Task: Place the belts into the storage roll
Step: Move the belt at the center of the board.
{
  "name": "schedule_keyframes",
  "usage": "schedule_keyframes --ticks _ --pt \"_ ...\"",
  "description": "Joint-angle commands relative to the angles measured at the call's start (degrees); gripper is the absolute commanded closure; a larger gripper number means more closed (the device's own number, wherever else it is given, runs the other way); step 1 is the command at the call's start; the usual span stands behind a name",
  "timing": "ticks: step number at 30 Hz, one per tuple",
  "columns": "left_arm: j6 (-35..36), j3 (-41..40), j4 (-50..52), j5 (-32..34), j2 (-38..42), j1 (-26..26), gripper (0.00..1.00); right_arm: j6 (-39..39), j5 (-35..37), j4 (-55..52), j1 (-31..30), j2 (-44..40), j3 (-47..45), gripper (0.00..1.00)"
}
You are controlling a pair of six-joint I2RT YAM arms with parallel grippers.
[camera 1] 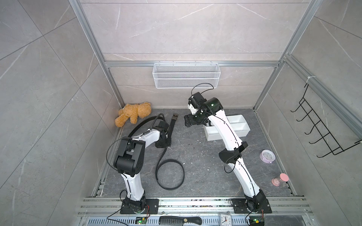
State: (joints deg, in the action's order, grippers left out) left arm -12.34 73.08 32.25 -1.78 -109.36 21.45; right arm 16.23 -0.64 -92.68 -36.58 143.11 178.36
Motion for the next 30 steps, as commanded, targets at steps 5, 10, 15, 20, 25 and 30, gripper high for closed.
schedule_keyframes --ticks 5,10,15,20,25,30 --pt "15.2 24.2 5.0 2.3 -14.0 8.1 1.00 -0.5 3.5 -6.8 3.5 -14.5 -7.1 0.11" --pt "15.9 32.0 7.5 0.4 -18.1 9.0 0.48 -0.8 4.3 -3.3 6.4 -24.0 -20.7 0.11" --pt "10.8 22.8 4.1 0.0 -5.2 9.0 0.00 5.0 -4.0 22.1 10.7 -43.5 -60.8 0.10" --pt "2.4 8.4 4.4 1.0 10.6 9.7 0.02 6.5 -6.0 34.6 8.1 -49.1 -80.9 0.11" --pt "-4.9 -5.2 4.9 4.4 19.8 15.9 0.08 6.4 -5.7 43.6 7.7 -49.7 -91.8 0.11" --pt "-1.8 -9.1 3.4 7.9 16.6 17.7 0.13 5.8 -6.3 46.8 7.7 -49.4 -94.5 0.11"
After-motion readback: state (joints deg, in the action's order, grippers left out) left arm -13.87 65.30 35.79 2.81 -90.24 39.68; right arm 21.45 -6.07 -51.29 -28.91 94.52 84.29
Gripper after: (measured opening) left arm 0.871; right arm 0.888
